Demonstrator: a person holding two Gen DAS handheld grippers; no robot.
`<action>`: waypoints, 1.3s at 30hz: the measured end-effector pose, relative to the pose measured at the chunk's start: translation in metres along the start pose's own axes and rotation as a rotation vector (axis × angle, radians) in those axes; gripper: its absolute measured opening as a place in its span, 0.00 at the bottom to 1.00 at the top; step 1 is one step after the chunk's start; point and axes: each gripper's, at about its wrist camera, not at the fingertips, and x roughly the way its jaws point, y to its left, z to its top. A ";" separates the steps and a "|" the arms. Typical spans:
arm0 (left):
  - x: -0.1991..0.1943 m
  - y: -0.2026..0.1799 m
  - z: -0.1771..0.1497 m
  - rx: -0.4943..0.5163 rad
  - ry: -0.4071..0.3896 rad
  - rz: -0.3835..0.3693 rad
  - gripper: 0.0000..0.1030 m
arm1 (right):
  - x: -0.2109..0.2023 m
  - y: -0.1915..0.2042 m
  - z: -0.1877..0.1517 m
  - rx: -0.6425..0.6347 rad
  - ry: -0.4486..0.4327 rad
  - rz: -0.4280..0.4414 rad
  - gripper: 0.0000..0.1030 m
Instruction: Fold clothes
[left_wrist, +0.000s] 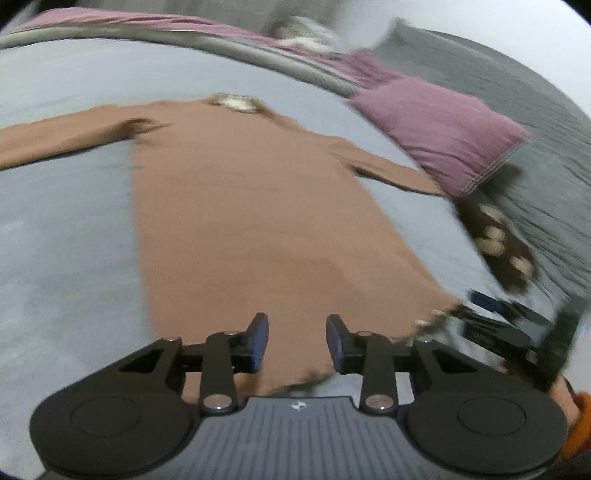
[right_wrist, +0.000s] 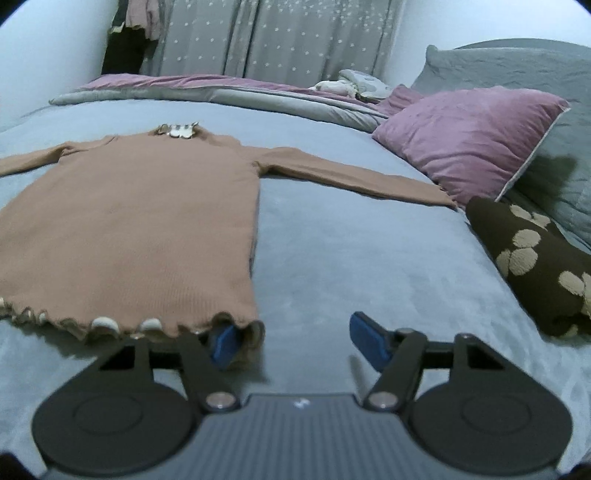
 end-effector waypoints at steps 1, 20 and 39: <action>-0.003 0.006 -0.001 -0.028 0.000 0.034 0.33 | -0.001 -0.002 0.000 0.006 -0.002 0.006 0.57; -0.007 0.016 -0.020 -0.084 0.053 0.208 0.05 | -0.002 0.018 -0.007 -0.088 0.028 0.055 0.07; -0.003 0.021 -0.018 -0.047 0.077 0.231 0.26 | -0.001 0.038 -0.015 -0.336 0.103 -0.074 0.22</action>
